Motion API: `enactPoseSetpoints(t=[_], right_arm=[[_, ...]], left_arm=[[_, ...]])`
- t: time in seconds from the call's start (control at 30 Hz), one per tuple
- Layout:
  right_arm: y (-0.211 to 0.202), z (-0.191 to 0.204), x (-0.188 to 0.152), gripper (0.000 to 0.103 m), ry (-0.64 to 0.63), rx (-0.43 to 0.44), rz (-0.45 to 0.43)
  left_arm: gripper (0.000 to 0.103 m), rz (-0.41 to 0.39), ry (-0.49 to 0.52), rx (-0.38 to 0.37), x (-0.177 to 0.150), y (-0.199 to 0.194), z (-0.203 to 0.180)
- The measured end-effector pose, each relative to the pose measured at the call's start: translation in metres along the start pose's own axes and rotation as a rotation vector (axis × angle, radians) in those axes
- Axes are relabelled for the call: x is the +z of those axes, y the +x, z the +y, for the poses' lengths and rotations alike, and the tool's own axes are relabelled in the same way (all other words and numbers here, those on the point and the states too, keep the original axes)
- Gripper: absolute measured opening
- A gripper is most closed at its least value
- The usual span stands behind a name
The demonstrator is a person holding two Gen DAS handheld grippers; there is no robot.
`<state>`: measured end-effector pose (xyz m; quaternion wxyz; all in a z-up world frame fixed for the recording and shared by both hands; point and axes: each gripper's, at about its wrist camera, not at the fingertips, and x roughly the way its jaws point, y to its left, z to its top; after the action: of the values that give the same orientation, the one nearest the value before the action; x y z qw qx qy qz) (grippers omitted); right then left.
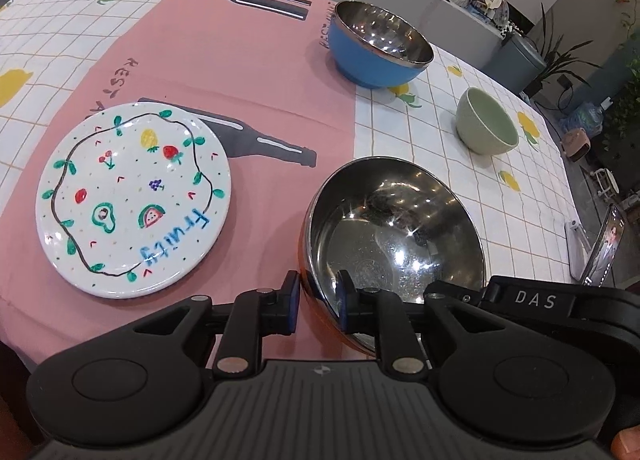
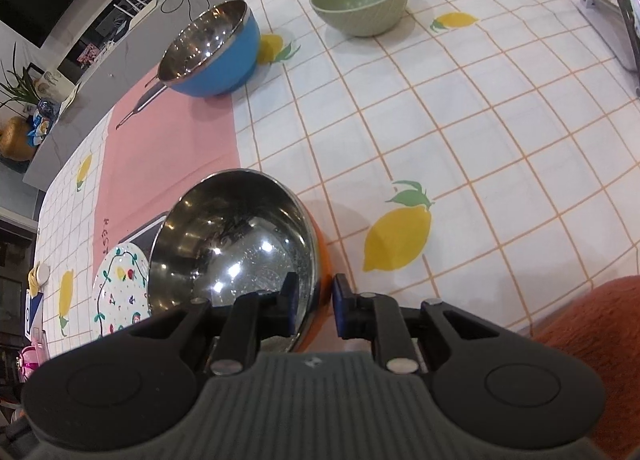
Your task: Organize plates and bowls
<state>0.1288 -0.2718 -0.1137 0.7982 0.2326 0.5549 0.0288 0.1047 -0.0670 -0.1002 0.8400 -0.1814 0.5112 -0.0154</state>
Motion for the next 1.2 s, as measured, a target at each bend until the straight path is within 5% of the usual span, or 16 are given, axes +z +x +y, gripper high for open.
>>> enactPoseSetpoints(t=[0.13,0.27,0.47,0.67,0.83,1.2], right_arm=[[0.000,0.002,0.000,0.027,-0.014,0.003,0.001],[-0.001,0.006,-0.001,0.039,-0.039,-0.019,-0.009],[-0.010,0.017,-0.004,0.056,-0.110,-0.090,-0.068],[-0.034,0.022,-0.006,0.069,-0.125,-0.064,-0.184],[-0.057,0.038,-0.011,0.071,-0.190,-0.084,-0.338],[-0.065,0.062,0.003,0.070,-0.183,-0.085,-0.404]], left_arm=[[0.022,0.009,-0.002,-0.015,0.000,-0.001,0.002],[0.041,0.003,-0.009,-0.023,0.001,-0.005,0.005],[0.056,-0.048,0.044,-0.018,0.004,-0.021,0.001],[0.057,-0.126,0.084,0.020,0.011,-0.039,0.001],[0.056,-0.200,0.167,0.004,0.017,-0.056,-0.006],[0.056,-0.335,0.218,0.062,0.052,-0.074,-0.016]])
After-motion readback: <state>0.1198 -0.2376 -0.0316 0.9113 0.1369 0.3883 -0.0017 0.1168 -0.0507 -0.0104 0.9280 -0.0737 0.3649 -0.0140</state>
